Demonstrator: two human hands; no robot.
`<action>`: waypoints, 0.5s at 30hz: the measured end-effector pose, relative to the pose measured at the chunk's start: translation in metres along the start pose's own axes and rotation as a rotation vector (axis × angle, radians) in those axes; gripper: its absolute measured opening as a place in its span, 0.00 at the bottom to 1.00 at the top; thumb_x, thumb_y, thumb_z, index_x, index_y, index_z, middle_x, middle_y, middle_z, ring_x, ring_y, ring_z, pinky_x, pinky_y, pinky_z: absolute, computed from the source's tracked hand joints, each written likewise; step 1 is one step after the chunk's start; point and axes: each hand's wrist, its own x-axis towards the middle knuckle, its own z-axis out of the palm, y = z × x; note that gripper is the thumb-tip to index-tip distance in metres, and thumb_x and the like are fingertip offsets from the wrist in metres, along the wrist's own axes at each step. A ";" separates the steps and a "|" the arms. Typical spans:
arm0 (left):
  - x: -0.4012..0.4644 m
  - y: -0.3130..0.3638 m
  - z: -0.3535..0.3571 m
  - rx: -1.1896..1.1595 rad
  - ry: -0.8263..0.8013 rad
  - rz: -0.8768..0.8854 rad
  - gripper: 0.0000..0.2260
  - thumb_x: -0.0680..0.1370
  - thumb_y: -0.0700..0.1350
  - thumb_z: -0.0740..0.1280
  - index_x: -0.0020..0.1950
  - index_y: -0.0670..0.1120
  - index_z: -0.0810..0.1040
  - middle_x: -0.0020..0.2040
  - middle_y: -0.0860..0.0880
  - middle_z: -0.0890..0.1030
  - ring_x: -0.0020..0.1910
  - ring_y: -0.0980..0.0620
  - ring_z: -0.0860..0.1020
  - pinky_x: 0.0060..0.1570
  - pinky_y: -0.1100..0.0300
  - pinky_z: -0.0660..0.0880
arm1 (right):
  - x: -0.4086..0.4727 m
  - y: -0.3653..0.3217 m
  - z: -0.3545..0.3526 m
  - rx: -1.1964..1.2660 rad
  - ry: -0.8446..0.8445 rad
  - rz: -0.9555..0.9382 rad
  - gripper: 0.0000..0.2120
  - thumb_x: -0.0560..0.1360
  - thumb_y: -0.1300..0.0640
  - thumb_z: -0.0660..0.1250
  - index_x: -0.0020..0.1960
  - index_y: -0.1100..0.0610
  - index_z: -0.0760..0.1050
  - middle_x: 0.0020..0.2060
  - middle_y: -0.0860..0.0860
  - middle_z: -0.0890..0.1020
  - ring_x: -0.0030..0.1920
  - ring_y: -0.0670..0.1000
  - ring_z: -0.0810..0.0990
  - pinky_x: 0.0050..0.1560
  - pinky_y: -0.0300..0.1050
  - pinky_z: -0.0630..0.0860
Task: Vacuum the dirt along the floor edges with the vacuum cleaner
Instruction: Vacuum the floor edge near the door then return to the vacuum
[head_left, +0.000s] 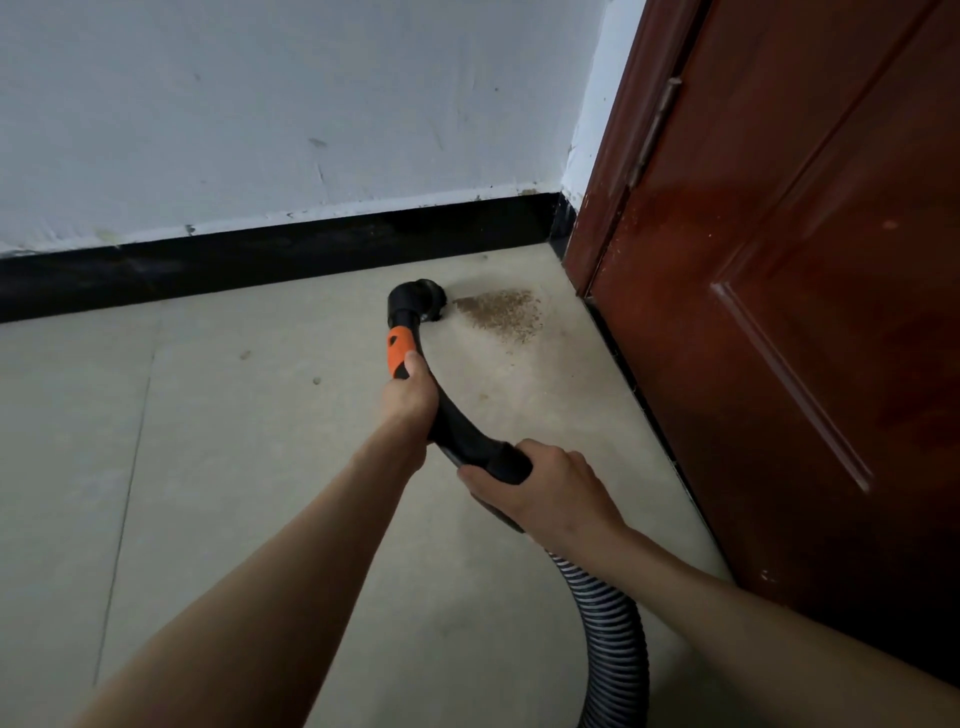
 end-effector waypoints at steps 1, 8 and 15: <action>-0.001 0.000 0.003 0.016 -0.009 -0.007 0.26 0.81 0.59 0.51 0.66 0.38 0.68 0.56 0.40 0.76 0.54 0.42 0.76 0.56 0.49 0.75 | -0.002 0.001 -0.001 0.006 0.006 0.011 0.26 0.62 0.26 0.62 0.36 0.50 0.70 0.32 0.47 0.78 0.33 0.49 0.79 0.31 0.42 0.73; -0.003 0.009 0.020 0.049 -0.025 0.026 0.28 0.81 0.58 0.51 0.69 0.38 0.67 0.63 0.38 0.74 0.59 0.39 0.75 0.60 0.47 0.74 | 0.002 0.007 -0.009 0.039 0.045 0.044 0.25 0.61 0.27 0.62 0.35 0.49 0.70 0.29 0.45 0.76 0.30 0.45 0.76 0.28 0.39 0.68; -0.002 0.013 0.038 0.068 -0.049 0.047 0.26 0.81 0.58 0.52 0.68 0.38 0.67 0.52 0.41 0.74 0.51 0.43 0.75 0.47 0.52 0.73 | 0.004 0.020 -0.012 0.107 0.079 0.064 0.27 0.59 0.26 0.60 0.35 0.50 0.71 0.29 0.46 0.77 0.31 0.47 0.78 0.30 0.40 0.70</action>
